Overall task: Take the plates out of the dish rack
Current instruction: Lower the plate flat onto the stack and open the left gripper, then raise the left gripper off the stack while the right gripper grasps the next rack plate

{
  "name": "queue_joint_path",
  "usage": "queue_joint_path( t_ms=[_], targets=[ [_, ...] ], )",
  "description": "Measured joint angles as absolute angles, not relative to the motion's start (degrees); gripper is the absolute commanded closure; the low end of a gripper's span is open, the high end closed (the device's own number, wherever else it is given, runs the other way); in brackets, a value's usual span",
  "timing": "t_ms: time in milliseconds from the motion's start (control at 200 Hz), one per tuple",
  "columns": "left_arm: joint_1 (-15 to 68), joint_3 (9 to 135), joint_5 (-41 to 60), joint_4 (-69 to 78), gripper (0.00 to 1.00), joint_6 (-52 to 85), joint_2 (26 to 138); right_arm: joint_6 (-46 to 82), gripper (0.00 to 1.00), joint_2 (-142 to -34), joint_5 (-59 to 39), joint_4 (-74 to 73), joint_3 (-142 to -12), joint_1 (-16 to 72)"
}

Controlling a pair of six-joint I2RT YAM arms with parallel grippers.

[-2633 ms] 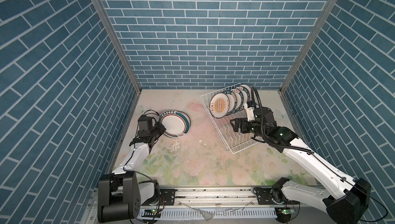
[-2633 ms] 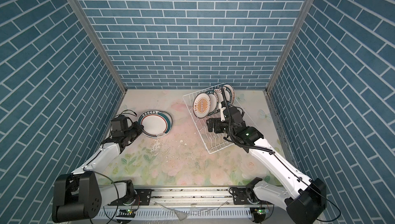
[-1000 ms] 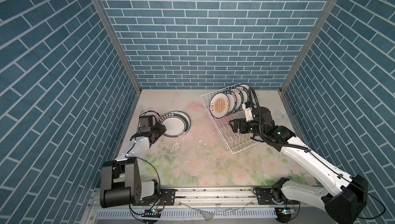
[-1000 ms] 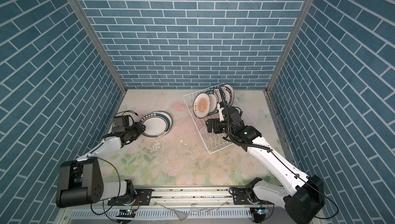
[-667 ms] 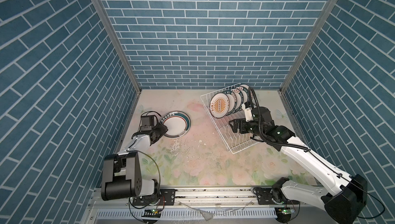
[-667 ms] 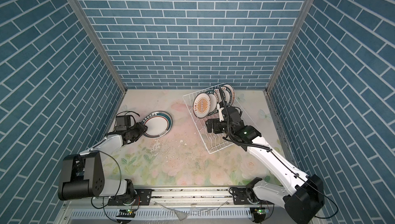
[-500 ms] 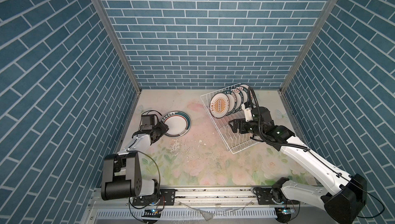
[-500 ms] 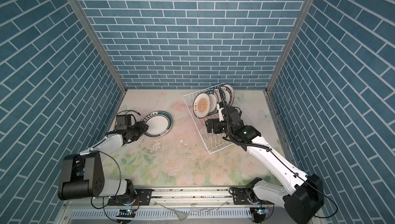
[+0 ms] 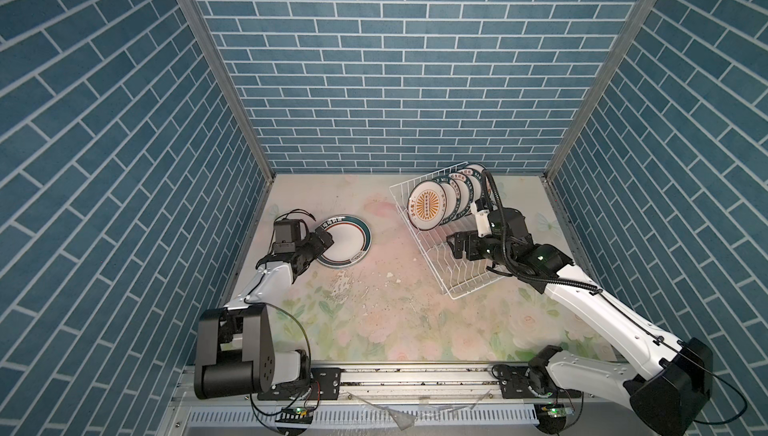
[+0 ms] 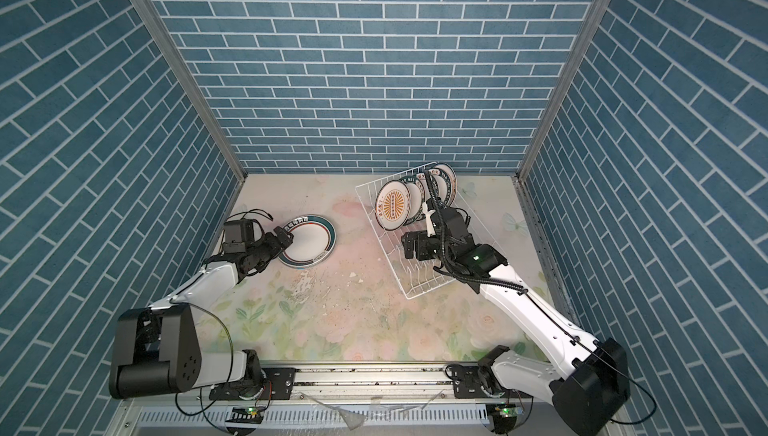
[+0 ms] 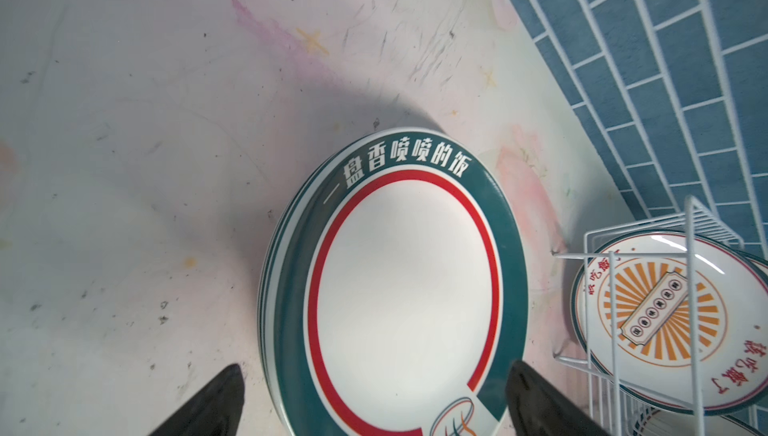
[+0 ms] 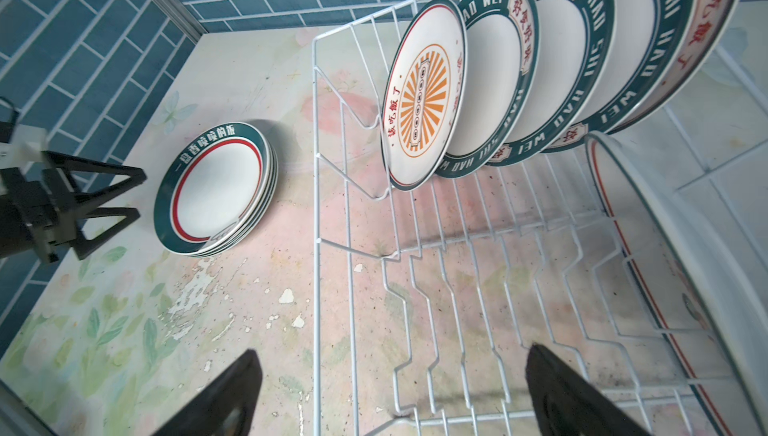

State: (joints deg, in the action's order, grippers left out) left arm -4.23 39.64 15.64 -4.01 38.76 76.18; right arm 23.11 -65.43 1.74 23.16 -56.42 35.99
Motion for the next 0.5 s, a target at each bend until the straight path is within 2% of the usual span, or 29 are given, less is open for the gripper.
queue_joint_path(
  t_ms=[295, 500],
  targets=[
    [-3.6, 39.2, 14.8, -4.1, 0.01, 38.9, 70.8, 20.3, 0.01, -61.1, 11.9, 26.5, -56.4, 35.9],
    [2.8, 40.6, 13.5, -6.7, 0.01, 37.5, 70.3, 18.0, 0.01, -60.8, 21.6, 30.4, -56.5, 35.9]
  ],
)
